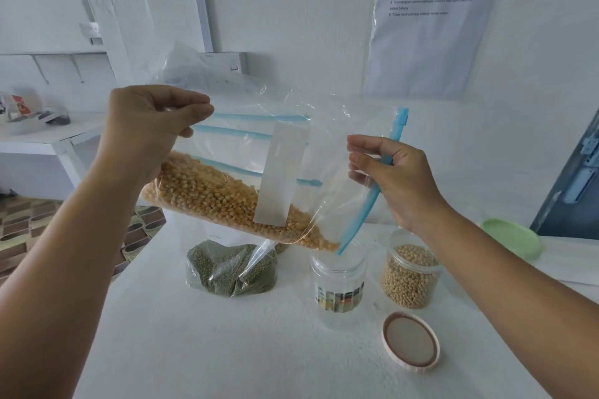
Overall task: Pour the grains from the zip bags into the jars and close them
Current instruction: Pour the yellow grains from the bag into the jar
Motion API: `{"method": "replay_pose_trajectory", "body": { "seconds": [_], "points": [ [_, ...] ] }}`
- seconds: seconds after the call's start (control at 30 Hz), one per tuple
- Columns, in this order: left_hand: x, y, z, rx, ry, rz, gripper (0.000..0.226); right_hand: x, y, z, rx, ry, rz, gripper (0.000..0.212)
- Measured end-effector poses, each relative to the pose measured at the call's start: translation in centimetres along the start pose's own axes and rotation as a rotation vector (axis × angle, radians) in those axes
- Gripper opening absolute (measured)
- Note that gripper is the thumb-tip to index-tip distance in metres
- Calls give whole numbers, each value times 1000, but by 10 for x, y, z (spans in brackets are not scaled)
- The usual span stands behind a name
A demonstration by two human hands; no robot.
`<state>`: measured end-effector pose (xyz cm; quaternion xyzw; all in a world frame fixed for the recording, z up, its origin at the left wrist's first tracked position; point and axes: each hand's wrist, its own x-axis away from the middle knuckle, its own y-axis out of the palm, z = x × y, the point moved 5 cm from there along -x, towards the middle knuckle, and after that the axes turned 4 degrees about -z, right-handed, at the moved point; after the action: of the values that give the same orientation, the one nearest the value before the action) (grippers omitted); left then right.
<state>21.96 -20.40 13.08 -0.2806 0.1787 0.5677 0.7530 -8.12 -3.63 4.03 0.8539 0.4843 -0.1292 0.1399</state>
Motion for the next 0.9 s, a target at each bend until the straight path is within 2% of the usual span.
{"method": "replay_pose_trajectory", "body": {
  "seconds": [0.9],
  "points": [
    [-6,-11,5,8,-15,-17,15,2,4,-7,-31,0,-18,26]
  ]
}}
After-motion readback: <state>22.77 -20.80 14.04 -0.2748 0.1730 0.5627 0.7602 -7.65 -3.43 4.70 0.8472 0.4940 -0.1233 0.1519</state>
